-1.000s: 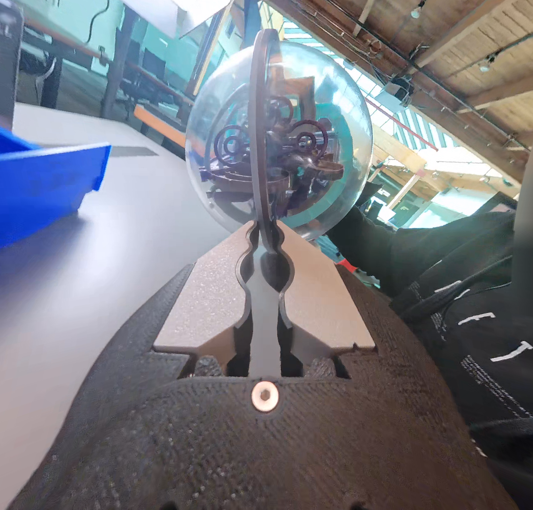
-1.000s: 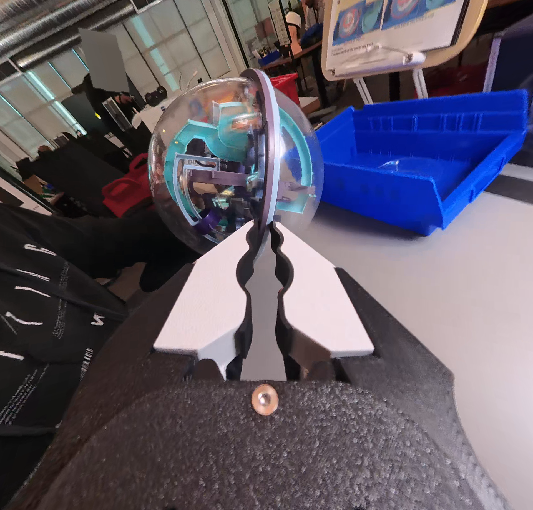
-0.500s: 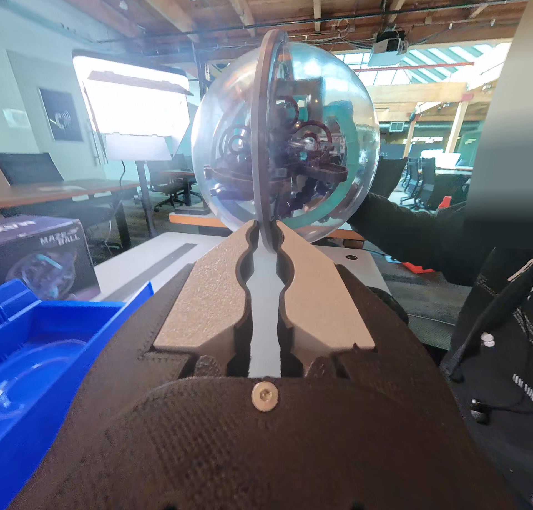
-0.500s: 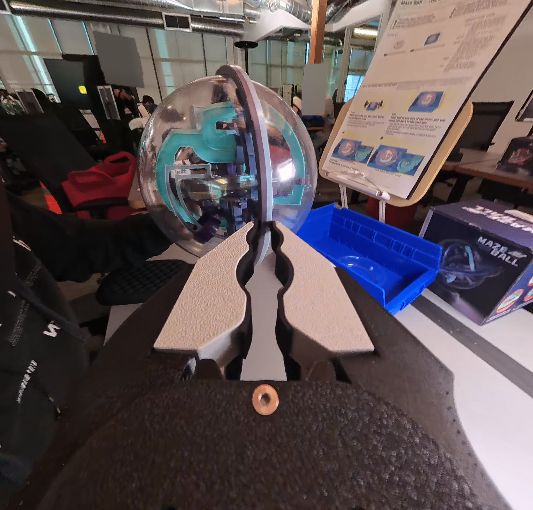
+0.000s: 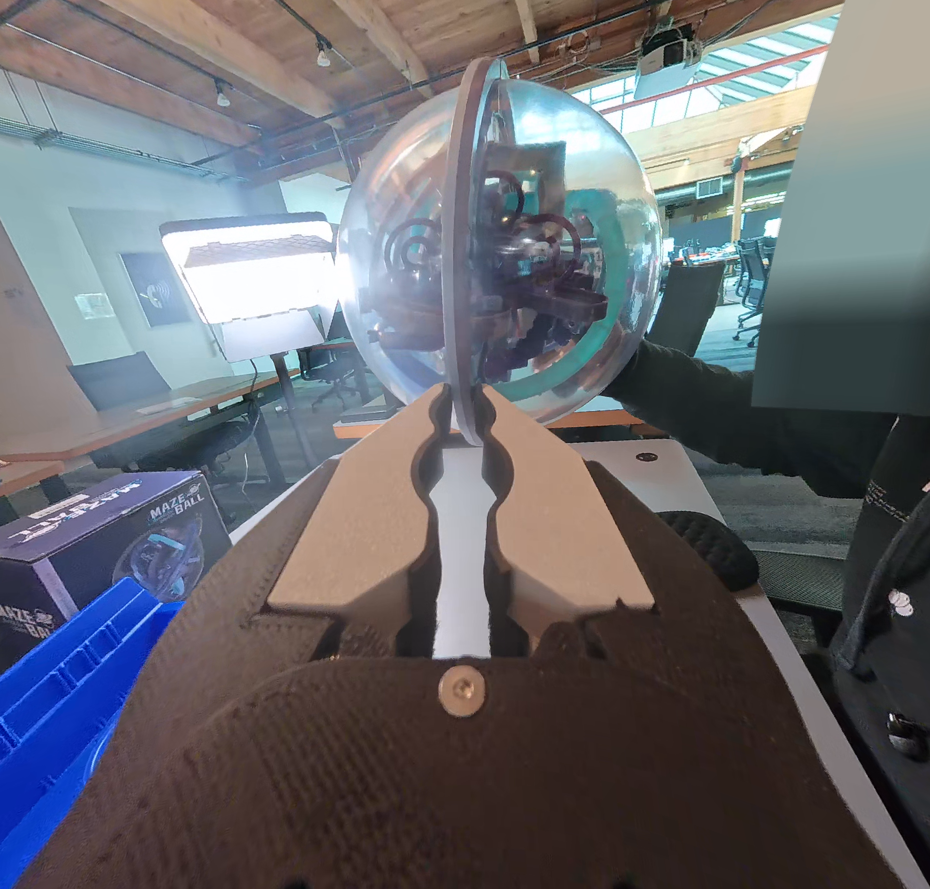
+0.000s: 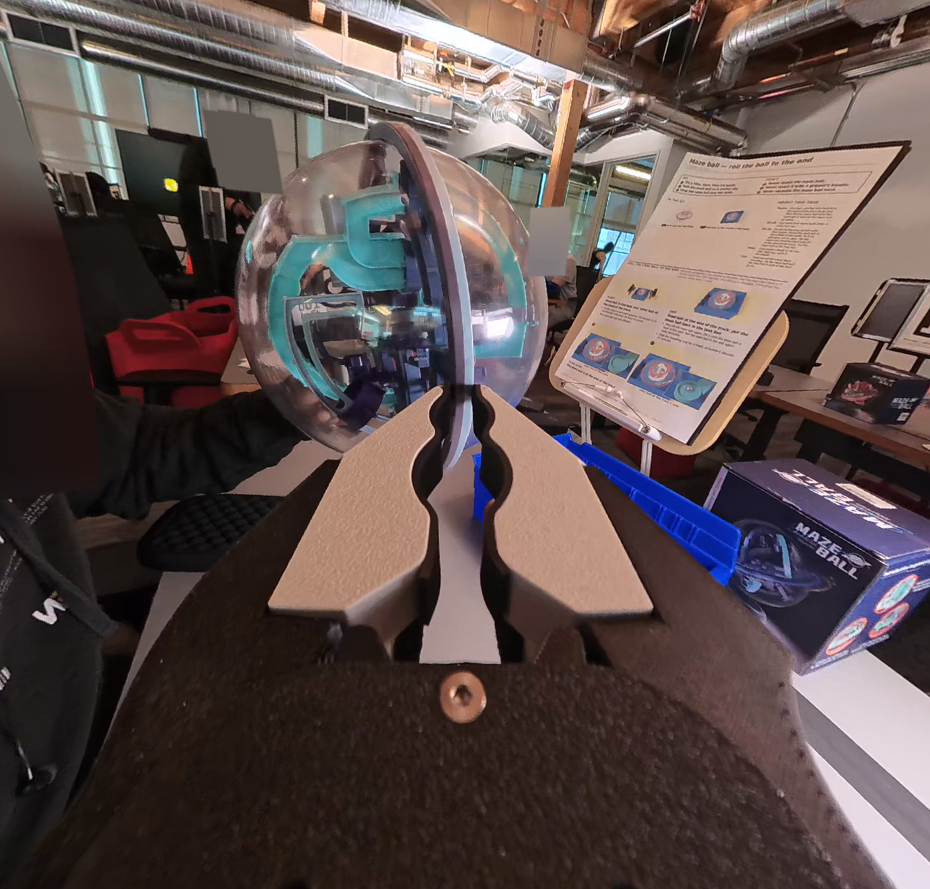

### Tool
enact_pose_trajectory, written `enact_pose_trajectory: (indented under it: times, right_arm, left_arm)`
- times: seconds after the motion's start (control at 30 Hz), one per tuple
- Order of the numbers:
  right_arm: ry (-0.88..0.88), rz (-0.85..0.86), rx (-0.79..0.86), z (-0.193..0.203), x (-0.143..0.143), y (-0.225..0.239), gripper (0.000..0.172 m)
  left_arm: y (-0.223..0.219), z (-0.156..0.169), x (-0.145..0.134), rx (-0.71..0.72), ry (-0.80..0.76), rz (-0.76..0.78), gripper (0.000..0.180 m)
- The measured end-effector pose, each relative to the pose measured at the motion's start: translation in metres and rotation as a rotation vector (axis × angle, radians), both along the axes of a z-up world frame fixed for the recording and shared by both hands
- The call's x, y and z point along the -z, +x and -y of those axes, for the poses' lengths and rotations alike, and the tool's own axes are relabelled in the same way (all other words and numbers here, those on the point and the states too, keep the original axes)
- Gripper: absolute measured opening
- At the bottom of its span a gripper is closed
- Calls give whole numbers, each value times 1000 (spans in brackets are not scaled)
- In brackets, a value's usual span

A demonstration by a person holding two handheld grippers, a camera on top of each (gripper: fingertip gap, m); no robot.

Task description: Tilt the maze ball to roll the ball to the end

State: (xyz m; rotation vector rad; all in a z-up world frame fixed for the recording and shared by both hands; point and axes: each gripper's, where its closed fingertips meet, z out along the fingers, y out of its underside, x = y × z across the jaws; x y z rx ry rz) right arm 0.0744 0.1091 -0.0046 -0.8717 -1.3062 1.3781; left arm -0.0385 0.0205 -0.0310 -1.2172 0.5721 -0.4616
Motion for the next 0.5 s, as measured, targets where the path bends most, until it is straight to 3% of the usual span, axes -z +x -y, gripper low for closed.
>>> enact_pose_trajectory:
  times: [0.5]
  right_arm:
    - [-29, -2, -34, 6, 14, -7, 6]
  left_arm:
    - [-6, 12, -10, -18, 15, -22, 7]
